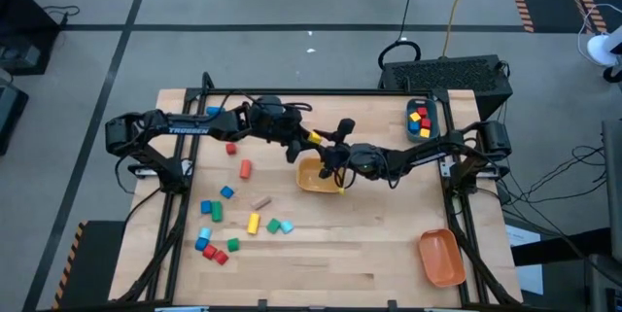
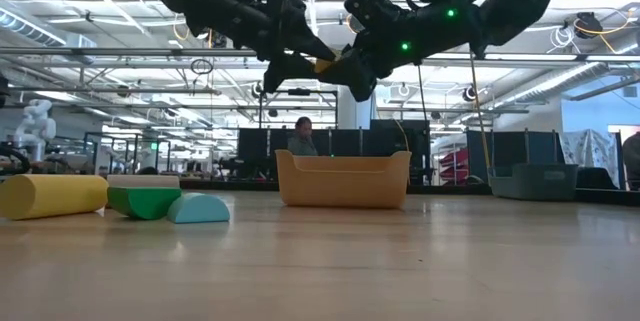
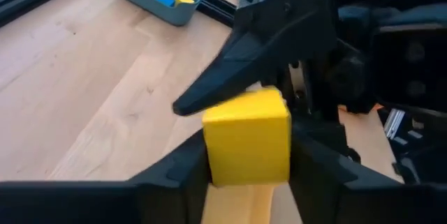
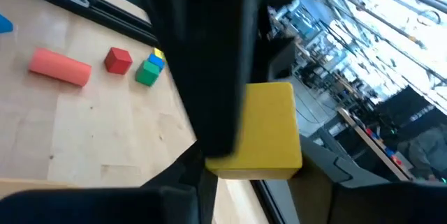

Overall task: Sort blocks by size
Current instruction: Put the yellow square block into the blue bin

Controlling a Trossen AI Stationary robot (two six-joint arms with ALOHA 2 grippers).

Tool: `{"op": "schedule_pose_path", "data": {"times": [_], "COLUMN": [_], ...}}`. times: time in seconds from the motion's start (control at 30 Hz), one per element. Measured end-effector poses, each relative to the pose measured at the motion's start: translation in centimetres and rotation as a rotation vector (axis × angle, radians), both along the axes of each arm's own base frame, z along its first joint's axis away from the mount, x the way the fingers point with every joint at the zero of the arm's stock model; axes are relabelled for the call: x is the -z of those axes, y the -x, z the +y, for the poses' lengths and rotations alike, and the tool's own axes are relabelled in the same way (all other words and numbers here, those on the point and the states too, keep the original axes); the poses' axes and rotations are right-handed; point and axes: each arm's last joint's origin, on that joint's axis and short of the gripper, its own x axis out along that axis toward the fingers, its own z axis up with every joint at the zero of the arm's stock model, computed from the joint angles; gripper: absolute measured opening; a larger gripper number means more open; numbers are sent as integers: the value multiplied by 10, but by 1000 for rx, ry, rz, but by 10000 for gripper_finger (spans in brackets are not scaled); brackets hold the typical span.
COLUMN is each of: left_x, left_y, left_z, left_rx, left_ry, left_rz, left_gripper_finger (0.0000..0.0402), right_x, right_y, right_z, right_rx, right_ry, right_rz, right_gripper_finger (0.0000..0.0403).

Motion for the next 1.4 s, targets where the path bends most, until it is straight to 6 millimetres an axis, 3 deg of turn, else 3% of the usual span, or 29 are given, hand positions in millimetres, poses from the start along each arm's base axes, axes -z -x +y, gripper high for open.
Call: {"op": "schedule_pose_path", "data": {"times": [0.17, 0.37, 0.53, 0.93, 1.17, 1.4], "left_x": [1, -3, -13, -43, -41, -22], "left_y": [1, 15, 38, 86, 100, 108], "left_z": [3, 17, 24, 12, 5, 2], "left_rx": [0, -54, -88, -218, -247, -250], "left_ry": [-25, -6, -33, -157, -181, -166], "left_rz": [6, 55, 119, 223, 224, 280], "left_gripper_finger": [229, 237, 239, 240, 240, 240], "right_x": [0, -3, -8, -13, -18, -15], "right_y": [1, 7, 22, 94, 146, 181], "right_z": [2, 1, -8, -47, -57, -70], "right_rx": [31, 202, 291, 606, 864, 1011], "right_ry": [10, 70, -9, -298, -423, -491], "right_rz": [5, 74, 124, 292, 364, 316], "right_gripper_finger": [117, 117, 122, 120, 120, 120]}}
